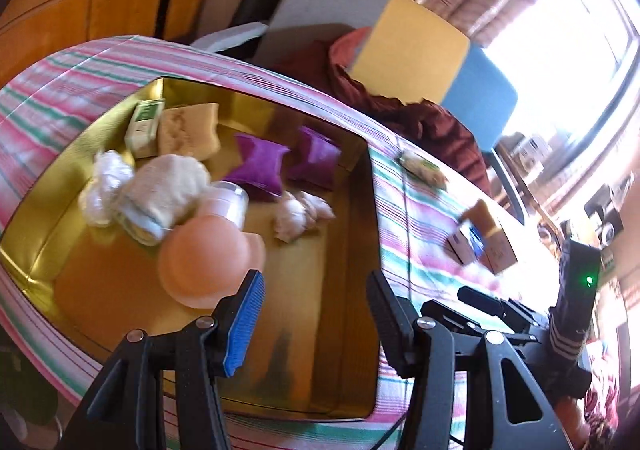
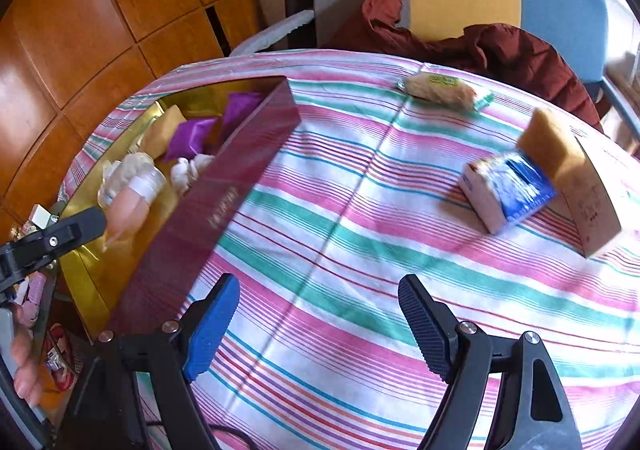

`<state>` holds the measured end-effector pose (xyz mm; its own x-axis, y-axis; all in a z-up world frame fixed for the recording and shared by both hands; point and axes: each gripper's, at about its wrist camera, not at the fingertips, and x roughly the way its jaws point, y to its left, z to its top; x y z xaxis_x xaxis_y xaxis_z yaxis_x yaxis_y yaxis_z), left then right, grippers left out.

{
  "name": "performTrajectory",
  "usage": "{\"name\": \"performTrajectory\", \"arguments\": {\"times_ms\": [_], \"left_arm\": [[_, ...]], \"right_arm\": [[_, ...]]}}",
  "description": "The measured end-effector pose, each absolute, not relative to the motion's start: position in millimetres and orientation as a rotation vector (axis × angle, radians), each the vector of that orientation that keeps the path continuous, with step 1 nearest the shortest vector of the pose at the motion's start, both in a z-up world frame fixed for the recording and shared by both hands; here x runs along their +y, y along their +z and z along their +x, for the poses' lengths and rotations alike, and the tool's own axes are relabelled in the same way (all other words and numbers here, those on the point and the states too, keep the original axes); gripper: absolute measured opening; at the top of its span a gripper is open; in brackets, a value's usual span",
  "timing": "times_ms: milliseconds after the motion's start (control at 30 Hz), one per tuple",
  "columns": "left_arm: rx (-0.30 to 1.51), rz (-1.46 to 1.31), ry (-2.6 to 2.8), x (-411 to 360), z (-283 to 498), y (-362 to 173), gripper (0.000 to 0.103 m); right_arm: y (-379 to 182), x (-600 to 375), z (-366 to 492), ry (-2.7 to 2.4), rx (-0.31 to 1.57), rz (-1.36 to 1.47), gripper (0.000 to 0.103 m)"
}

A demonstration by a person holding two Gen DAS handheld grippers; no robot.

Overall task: Organize objects
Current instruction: 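Lower the peach cup into the tray and open the left tool, then grasp the cream paper box with the right tool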

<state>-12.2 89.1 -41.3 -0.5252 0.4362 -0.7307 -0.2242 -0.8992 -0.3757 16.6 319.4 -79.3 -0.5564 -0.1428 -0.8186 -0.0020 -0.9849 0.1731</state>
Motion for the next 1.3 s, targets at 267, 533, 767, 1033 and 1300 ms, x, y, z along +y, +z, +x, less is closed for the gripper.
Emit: {"name": "performTrajectory", "arguments": {"times_ms": [267, 533, 767, 1033, 1300], "left_arm": [[-0.181, -1.169, 2.328, 124.9, 8.6, -38.1, 0.054], [-0.006, -1.133, 2.303, 159.6, 33.0, -36.8, 0.060], [0.070, -1.065, 2.232, 186.1, 50.3, -28.9, 0.062], [0.171, -1.063, 2.144, 217.5, 70.1, -37.4, 0.062], [0.204, -1.094, 2.086, 239.4, 74.0, -51.4, 0.062]], "right_arm": [[-87.1, 376.9, 39.2, -2.713, -0.213, 1.620, 0.082], [-96.3, 459.3, 58.6, -2.765, -0.409, 1.750, 0.082], [-81.2, 514.2, 57.4, -2.938, -0.505, 1.655, 0.084], [-56.5, 537.1, 36.3, -3.113, -0.362, 1.422, 0.088], [-69.0, 546.0, 18.3, -3.088, -0.391, 1.380, 0.088]]}}
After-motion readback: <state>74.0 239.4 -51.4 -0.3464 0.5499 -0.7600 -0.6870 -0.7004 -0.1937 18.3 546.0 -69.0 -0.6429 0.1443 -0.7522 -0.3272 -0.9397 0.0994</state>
